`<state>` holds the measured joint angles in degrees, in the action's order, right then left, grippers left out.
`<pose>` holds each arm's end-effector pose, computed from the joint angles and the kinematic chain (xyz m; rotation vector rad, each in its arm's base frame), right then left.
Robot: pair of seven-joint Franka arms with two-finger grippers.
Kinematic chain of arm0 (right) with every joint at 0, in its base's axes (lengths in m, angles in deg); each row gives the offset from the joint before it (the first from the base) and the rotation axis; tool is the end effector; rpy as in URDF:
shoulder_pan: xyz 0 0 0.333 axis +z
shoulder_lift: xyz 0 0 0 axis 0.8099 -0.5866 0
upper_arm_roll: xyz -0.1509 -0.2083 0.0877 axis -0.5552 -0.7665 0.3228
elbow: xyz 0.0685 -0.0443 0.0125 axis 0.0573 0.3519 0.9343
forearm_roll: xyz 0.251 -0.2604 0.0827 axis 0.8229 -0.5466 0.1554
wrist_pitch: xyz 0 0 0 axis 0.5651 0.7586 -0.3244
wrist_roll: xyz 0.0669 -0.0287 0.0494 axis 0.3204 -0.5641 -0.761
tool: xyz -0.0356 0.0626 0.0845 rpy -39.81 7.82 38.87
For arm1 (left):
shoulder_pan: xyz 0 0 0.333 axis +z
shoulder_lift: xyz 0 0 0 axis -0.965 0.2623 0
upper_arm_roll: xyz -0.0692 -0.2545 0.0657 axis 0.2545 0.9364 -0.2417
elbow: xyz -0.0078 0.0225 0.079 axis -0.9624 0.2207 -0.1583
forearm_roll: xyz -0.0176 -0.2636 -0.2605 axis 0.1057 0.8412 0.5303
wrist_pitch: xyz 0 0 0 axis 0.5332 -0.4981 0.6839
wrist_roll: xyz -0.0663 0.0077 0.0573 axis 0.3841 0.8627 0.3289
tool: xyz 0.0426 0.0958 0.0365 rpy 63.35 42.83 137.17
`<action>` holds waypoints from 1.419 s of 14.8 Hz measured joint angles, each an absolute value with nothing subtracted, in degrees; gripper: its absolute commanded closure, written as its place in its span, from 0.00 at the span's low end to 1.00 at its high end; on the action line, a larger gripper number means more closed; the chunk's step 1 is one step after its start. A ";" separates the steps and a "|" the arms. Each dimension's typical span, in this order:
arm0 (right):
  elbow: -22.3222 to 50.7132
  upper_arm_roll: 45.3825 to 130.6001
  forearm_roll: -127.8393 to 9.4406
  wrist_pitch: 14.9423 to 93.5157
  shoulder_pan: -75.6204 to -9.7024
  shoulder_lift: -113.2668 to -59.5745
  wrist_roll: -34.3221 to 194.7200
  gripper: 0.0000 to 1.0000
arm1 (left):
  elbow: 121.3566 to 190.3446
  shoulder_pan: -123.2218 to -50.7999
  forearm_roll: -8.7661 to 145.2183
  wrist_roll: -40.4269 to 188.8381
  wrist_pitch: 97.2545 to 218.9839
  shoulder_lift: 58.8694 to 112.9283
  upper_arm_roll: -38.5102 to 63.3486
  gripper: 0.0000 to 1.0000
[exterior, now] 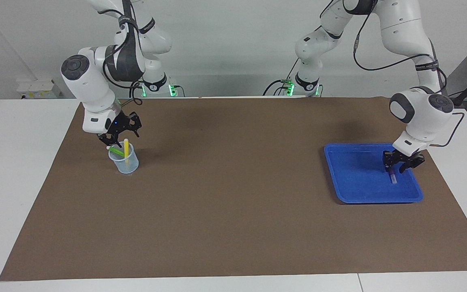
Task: Transfer and insert pens with both arms
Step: 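Grasp the purple pen with the left gripper and lift it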
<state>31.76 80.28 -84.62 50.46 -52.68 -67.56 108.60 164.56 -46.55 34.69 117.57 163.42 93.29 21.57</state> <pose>0.5043 0.0139 0.3993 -2.8996 -0.9188 0.0624 0.5538 0.1606 0.2764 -3.0111 0.4598 -0.2020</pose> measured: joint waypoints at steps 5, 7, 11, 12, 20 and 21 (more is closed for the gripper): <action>31.58 80.88 -79.20 50.35 -51.83 -67.32 103.88 0.25 | 164.55 -46.55 34.68 117.57 165.31 94.35 21.59 0.88; 31.58 81.42 -76.62 49.90 -51.75 -67.31 100.41 0.24 | 164.56 -46.56 34.67 117.58 165.47 94.36 21.64 1.00; 30.98 84.62 -73.71 49.85 -51.56 -67.27 92.83 0.23 | 164.54 -46.56 34.67 117.54 165.44 94.37 21.65 1.00; 30.74 85.40 -73.00 49.85 -51.47 -67.26 90.78 0.21 | 164.42 -46.57 34.67 117.16 165.10 94.38 21.68 1.00; 30.21 88.35 -66.58 49.87 -51.42 -67.26 79.11 0.21 | 154.00 -51.78 37.30 98.31 144.80 93.27 23.06 1.00; 30.15 88.79 -66.08 49.90 -51.41 -67.26 77.95 0.21 | 153.33 -52.65 39.49 95.79 143.15 92.56 23.10 1.00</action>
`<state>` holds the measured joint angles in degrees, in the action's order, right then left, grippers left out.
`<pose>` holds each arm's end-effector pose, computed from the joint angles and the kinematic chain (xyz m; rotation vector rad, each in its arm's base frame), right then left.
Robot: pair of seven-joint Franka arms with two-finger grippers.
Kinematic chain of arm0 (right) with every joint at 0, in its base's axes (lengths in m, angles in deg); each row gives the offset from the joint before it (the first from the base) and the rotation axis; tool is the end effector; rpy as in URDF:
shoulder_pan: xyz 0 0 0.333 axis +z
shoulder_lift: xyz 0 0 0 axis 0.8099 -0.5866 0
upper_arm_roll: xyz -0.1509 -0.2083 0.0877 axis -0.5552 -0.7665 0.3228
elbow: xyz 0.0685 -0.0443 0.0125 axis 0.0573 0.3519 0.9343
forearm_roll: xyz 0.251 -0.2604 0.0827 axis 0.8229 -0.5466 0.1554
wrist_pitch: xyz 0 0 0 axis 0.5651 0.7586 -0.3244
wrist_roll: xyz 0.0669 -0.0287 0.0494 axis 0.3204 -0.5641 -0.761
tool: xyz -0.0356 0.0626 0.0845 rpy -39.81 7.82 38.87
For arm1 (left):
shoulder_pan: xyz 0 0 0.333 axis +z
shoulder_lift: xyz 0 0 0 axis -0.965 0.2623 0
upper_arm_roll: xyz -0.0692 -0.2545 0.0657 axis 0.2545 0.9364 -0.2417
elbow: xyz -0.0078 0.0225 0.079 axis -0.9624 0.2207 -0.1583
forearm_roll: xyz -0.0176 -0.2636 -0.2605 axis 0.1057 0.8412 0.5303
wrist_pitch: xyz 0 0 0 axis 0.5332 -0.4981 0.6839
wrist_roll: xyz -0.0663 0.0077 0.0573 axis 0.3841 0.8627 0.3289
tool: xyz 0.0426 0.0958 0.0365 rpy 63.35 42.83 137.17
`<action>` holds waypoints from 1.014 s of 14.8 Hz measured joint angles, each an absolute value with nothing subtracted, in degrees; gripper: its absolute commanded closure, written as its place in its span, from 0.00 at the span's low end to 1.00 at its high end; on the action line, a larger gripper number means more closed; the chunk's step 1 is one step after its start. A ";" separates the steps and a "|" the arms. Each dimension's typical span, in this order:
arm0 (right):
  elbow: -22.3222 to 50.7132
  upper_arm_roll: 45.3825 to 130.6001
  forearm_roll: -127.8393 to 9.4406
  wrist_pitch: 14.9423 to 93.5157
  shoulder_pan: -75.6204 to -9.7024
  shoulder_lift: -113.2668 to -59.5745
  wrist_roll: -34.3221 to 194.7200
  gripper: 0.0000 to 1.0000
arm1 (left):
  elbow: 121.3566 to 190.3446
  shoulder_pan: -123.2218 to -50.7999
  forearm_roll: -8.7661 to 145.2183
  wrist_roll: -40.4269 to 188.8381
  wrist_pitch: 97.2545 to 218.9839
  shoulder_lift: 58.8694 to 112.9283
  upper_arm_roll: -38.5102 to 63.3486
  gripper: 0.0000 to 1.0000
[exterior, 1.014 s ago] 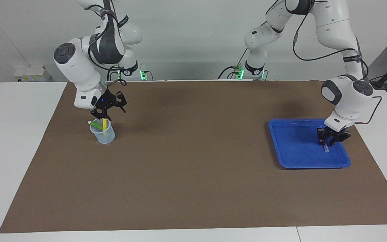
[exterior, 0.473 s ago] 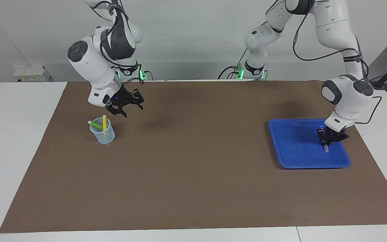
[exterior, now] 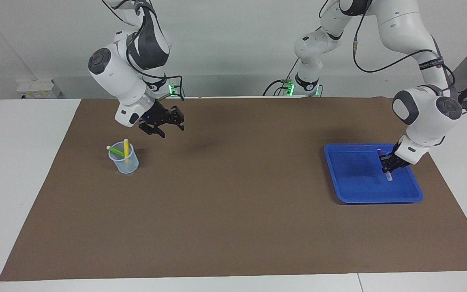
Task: Transfer and insert pens with both arms
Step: 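Grasp the purple pen with the left gripper and lift it, then hold out the purple pen while the right gripper grasps its tip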
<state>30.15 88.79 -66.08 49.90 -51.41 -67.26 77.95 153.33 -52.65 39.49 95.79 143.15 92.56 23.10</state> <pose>0.4970 0.1222 0.4179 -2.7705 -0.1606 0.0847 0.5848 0.0952 0.3344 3.1267 0.0256 0.0200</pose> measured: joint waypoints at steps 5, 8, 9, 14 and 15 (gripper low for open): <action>30.05 90.08 -62.33 51.85 -51.42 -67.26 72.69 0.21 | 152.93 -55.91 48.01 79.34 137.87 88.32 23.25 1.00; 30.05 90.68 -59.94 52.82 -50.65 -67.27 69.41 0.21 | 152.94 -58.39 51.89 68.13 136.26 86.42 23.38 1.00; 30.05 90.83 -58.79 53.30 -49.80 -67.27 67.61 0.21 | 152.94 -59.51 52.77 64.30 135.86 85.92 23.41 1.00; 30.15 91.08 -49.62 63.99 -42.16 -67.42 56.69 0.21 | 153.27 -66.73 54.94 42.53 134.65 83.40 23.65 1.00; 30.17 91.16 -48.14 66.55 -40.19 -67.55 53.82 0.21 | 153.54 -68.03 55.66 38.85 134.64 82.81 23.68 1.00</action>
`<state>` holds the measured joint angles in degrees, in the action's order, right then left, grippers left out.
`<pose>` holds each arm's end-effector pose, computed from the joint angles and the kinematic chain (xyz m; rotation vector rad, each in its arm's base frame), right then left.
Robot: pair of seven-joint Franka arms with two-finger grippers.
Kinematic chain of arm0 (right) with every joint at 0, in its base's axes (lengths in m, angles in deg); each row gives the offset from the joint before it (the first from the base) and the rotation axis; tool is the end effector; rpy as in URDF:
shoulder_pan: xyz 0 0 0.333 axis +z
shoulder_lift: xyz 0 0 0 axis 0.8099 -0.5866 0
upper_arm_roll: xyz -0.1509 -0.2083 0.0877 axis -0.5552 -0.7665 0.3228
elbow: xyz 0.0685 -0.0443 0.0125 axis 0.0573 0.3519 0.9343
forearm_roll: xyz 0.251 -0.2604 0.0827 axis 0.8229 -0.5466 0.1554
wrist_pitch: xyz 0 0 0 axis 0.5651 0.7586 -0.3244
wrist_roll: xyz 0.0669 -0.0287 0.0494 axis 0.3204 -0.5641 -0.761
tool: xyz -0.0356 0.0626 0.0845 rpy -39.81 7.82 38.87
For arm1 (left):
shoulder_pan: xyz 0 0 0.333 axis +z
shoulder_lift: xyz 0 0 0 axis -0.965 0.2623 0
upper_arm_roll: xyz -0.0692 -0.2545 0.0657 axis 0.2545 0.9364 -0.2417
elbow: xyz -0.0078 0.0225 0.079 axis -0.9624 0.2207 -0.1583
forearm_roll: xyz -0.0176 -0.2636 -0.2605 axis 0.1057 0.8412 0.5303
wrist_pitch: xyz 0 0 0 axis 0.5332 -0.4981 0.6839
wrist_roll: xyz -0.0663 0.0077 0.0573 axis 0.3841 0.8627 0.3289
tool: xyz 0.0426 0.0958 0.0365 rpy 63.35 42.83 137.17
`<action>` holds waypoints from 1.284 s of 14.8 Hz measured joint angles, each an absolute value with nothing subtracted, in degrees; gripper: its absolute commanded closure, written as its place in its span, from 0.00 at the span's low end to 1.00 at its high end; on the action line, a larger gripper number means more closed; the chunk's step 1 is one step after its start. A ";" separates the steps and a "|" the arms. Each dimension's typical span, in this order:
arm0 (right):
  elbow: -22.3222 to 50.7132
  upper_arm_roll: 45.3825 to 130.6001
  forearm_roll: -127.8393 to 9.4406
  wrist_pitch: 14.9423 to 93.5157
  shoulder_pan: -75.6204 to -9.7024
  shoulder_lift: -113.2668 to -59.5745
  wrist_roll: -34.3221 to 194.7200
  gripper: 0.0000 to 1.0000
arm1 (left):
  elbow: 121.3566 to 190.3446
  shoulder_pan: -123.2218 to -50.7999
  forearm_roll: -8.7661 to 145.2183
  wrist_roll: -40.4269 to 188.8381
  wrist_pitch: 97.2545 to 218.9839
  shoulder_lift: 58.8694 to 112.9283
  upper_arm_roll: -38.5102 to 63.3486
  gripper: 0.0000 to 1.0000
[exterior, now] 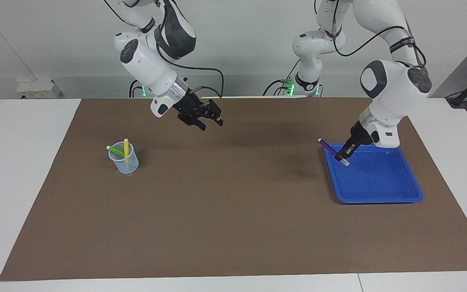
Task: Transfer and insert pens with both arms
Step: 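Hold out the purple pen while the right gripper grasps its tip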
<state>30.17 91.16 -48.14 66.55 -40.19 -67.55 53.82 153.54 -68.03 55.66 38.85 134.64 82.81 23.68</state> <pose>0.4854 0.2416 0.4449 -2.4733 0.3771 0.0052 0.5627 -0.0850 0.4179 2.6670 1.2039 -0.1366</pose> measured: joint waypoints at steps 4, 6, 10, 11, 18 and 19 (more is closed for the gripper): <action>30.20 91.32 -42.58 76.75 -34.09 -68.33 44.48 0.21 | 155.59 -70.40 61.54 29.36 134.50 80.32 23.69 1.00; 30.21 91.32 -39.31 82.31 -31.72 -69.10 42.00 0.21 | 158.09 -70.70 66.79 28.33 134.50 78.48 23.66 1.00; 28.29 91.36 -36.89 90.63 -26.48 -72.14 38.60 0.21 | 162.58 -71.28 74.30 27.40 134.50 75.22 23.65 1.00; 27.39 91.36 -36.89 91.54 -25.51 -73.05 38.06 0.21 | 163.33 -71.60 75.02 26.43 134.50 74.51 23.66 1.00; 25.41 91.40 -36.89 95.43 -19.63 -75.88 37.82 0.26 | 166.46 -73.48 76.54 17.39 134.87 69.76 23.64 1.00; 25.30 91.40 -36.89 95.86 -19.18 -76.18 37.82 0.26 | 166.50 -73.75 76.57 16.09 135.06 69.46 23.63 1.00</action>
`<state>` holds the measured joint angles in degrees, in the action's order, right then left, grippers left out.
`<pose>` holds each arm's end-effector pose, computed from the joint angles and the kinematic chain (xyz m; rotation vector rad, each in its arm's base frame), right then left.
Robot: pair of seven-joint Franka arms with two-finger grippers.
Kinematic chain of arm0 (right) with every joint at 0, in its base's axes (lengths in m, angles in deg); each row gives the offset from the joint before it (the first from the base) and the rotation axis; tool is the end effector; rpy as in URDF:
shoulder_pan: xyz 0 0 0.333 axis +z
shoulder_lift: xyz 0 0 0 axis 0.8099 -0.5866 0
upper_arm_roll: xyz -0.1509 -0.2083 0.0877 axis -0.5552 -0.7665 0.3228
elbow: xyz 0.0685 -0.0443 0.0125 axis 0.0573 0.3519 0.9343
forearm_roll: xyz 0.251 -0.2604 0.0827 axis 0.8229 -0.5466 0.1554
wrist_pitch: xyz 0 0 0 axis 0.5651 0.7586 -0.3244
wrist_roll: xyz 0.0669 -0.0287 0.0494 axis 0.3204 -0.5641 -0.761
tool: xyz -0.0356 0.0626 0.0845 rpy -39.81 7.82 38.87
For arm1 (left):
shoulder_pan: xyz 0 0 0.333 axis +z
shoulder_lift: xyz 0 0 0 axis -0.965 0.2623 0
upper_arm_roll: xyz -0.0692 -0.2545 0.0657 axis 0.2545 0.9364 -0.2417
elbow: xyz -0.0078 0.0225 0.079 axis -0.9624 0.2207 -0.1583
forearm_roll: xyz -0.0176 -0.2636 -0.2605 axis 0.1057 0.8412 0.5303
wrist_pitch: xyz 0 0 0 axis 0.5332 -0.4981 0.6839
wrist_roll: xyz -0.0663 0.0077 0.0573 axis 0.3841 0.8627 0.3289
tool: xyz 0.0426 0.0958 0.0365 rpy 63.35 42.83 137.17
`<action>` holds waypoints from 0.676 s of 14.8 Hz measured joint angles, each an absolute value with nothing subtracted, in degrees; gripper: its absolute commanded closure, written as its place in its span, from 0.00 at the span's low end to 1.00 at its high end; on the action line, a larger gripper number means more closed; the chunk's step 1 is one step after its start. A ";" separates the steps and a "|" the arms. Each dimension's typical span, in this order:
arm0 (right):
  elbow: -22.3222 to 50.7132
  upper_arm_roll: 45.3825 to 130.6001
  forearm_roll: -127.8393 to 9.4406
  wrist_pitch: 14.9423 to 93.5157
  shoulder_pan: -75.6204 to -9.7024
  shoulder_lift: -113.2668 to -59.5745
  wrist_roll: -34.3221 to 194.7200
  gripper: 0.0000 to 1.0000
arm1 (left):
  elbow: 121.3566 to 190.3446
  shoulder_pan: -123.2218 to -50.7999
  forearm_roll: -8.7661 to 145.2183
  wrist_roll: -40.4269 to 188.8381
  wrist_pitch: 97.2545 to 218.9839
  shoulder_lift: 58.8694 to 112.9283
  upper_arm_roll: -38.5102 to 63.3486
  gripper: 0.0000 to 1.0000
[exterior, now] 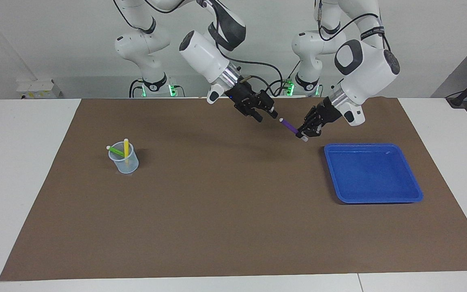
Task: Transfer and insert pens with both arms
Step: 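Hold out the purple pen while the right gripper grasps its tip, then open the left gripper while the right gripper pulls the purple pen away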
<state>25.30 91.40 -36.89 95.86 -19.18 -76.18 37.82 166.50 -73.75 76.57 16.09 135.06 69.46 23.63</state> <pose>0.4397 0.3967 0.4450 -2.1800 0.6417 -0.0960 0.4901 -0.1530 0.4440 2.1621 1.6458 -0.4473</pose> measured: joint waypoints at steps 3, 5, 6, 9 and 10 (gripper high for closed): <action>24.29 91.38 -36.89 95.88 -19.05 -77.47 37.82 0.29 | 166.57 -74.52 76.60 14.04 135.68 69.10 23.62 1.00; 22.84 91.38 -36.89 95.90 -18.88 -78.81 37.82 0.33 | 166.58 -74.57 76.62 13.69 135.83 69.05 23.61 1.00; 22.30 91.38 -36.89 95.91 -18.86 -79.30 37.82 0.38 | 166.58 -74.57 76.62 13.60 135.84 69.04 23.61 1.00; 21.62 91.38 -36.89 95.92 -18.82 -79.80 37.82 0.51 | 166.59 -74.57 76.63 13.41 135.86 68.93 23.61 1.00; 21.60 91.38 -36.89 95.92 -18.76 -79.80 37.82 0.57 | 166.59 -74.57 76.63 13.34 135.86 68.83 23.60 1.00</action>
